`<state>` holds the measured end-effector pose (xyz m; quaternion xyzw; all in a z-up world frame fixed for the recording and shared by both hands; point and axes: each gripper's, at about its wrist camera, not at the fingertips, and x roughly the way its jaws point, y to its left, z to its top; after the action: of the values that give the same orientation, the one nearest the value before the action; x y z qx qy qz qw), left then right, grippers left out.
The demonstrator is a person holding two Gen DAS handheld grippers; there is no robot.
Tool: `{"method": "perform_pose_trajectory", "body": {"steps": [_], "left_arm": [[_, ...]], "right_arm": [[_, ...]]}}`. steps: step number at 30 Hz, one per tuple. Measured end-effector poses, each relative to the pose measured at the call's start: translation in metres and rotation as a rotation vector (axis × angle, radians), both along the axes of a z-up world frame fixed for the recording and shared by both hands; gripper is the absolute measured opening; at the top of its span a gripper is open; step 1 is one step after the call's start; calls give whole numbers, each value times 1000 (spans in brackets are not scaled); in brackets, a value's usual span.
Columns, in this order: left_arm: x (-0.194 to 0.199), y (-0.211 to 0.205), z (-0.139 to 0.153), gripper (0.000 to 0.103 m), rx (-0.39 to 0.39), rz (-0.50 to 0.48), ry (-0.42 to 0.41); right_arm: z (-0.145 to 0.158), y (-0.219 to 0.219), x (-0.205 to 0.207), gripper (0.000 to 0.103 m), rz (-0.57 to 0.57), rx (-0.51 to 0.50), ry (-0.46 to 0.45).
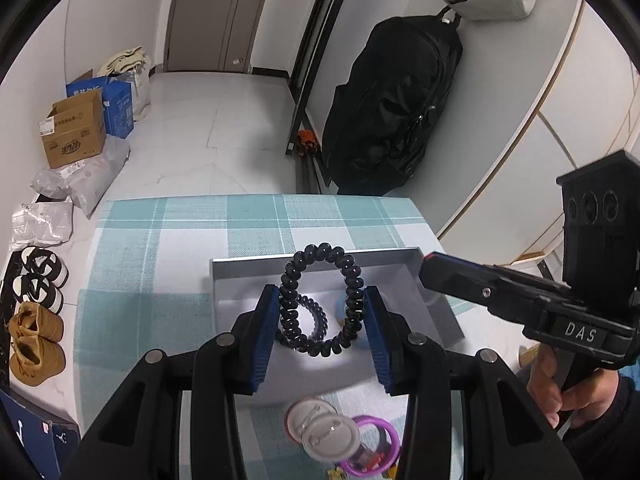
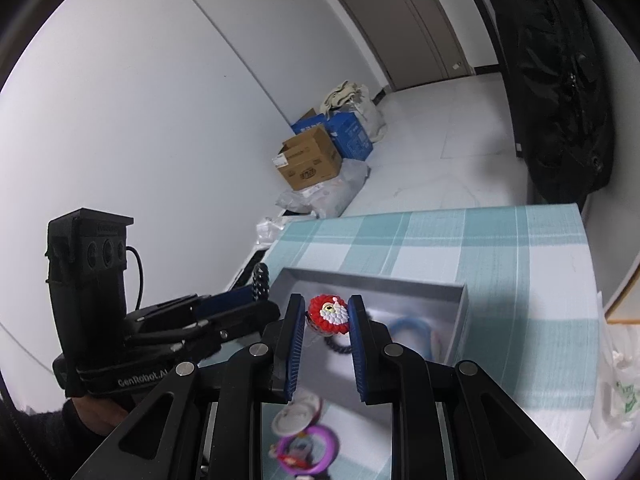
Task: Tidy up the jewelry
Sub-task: 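Lower both held items into the silver box and open both grippers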
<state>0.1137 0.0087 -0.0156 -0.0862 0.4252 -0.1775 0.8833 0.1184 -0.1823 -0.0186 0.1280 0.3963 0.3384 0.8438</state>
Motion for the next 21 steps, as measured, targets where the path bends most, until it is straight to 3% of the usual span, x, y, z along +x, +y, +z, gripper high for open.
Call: {"method": "perform_pose_trajectory", "body": {"steps": [21], "left_arm": [[26, -5, -24, 38, -45, -14, 130]], "right_arm": [[-27, 2, 30, 23, -1, -13, 82]]}}
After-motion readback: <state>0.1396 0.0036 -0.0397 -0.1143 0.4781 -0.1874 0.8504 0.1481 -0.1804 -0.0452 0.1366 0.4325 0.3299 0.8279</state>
